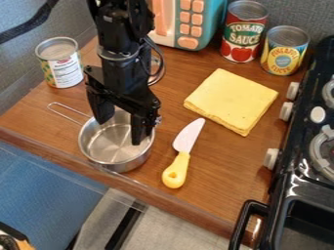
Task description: Put the yellow knife on the yellow cloth
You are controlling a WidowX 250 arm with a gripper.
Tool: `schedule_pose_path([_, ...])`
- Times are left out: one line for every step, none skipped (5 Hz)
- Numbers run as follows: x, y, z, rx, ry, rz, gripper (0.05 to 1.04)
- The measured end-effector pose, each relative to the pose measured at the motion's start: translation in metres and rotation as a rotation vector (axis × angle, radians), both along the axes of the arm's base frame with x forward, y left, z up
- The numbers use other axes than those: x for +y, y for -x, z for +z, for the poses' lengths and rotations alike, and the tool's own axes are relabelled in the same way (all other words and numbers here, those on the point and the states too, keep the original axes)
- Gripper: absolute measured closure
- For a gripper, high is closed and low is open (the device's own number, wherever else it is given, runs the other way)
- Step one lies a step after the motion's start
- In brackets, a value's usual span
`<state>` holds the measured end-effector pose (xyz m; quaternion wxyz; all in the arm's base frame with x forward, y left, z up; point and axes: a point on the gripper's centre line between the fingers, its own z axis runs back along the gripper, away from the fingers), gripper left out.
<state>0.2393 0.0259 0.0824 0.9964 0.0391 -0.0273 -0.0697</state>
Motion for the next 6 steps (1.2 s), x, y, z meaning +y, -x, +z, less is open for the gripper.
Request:
schedule_pose_path([-0.001,0.003,-0.005,0.022,0.002,0.005,0.083])
schedule_pose_path([-0.031,0.008,-0.008,0.030,0.009,-0.034,0.083])
schedule_pose_path([-0.052,0.014,-0.001,0.006,0.040,-0.035,0.083])
schedule_pose_path([-0.074,0.019,-0.005,-0.003,0.045,-0.028,0.083])
schedule_pose_path([-0.076,0.019,-0.022,-0.001,0.049,0.022,0.083])
schedule_pose_path([-0.081,0.013,-0.039,-0.009,0.040,0.049,0.083])
